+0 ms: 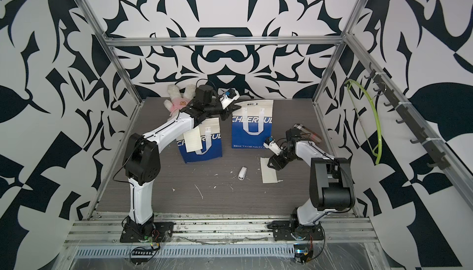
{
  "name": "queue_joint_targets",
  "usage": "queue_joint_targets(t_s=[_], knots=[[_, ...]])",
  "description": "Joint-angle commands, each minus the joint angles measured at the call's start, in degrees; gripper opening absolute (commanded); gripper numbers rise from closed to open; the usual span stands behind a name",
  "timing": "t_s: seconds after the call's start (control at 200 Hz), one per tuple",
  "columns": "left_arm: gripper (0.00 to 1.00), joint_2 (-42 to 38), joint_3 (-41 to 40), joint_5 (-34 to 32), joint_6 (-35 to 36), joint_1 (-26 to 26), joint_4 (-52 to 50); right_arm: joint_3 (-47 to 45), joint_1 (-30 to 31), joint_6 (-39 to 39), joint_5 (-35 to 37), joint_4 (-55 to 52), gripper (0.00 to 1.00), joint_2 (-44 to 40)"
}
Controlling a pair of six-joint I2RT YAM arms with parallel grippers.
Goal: Staple the receipts to the bags
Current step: Pick up the receipt from the center of the board.
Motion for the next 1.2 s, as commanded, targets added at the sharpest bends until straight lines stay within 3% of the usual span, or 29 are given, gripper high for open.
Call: queue_joint_targets(t_s=[0.0,0.31,0.36,0.43,0.465,0.655,0.705,0.745,0.97,1.09,1.195], knots=[[0.00,-1.8,-1.1,-2.6,0.4,0.1,-0.4,-0.1,-0.2,-1.7,1.5,5.3,0.57,0.0],[0.00,-1.3,-1.3,-3.7,0.0,0.1,0.7,3.8,-0.3,-4.5,1.6,1.3,0.55,4.4],[0.00,-1.3,-1.2,-3.7,0.2,0.1,0.6,4.0,-0.2,-4.8,1.2,1.0,0.49,4.8],[0.00,-1.2,-1.1,-3.7,0.6,0.1,0.2,3.9,-0.2,-5.0,0.5,1.7,0.28,5.2],[0.00,-1.2,-1.2,-3.7,0.7,0.1,-0.1,3.9,-0.2,-5.0,0.4,2.2,0.25,5.4],[0.00,-1.2,-1.0,-3.8,1.4,0.1,-1.0,4.9,-0.2,-5.6,0.9,1.1,0.25,7.1],[0.00,-1.3,-0.9,-3.7,1.4,0.1,-1.1,4.9,-0.2,-5.2,1.8,2.0,0.34,7.1],[0.00,-1.2,-0.9,-3.6,1.5,0.1,-1.3,4.8,-0.2,-4.5,2.2,3.4,0.36,6.9],[0.00,-1.0,-0.2,-3.4,1.8,0.1,-2.1,7.1,0.0,-7.1,0.3,1.4,0.34,8.9],[0.00,-0.8,-0.2,-3.5,2.1,0.1,-2.5,6.8,0.7,-8.2,0.3,0.4,0.23,9.3],[0.00,-0.8,-0.2,-3.5,2.0,0.1,-2.8,5.9,1.0,-8.2,0.1,1.1,0.08,8.6]])
